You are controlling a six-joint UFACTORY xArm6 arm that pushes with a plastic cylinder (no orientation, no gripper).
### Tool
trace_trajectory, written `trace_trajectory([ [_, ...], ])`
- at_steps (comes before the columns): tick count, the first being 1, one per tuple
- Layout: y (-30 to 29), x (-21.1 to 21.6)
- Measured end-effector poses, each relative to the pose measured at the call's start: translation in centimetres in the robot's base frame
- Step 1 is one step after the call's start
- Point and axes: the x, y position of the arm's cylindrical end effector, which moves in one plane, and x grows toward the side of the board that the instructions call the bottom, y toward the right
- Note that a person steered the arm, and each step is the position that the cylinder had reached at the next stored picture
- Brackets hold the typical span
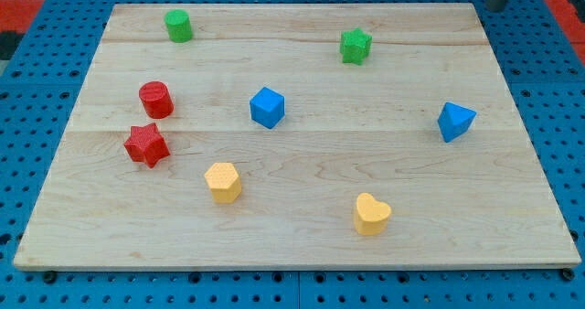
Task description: Move the blue triangle to the bottom of the board
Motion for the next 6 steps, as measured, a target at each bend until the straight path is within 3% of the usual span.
trace_trajectory([
  [2,-1.8,6.1],
  [4,-10.0,8.6],
  [6,-11.4,13.5],
])
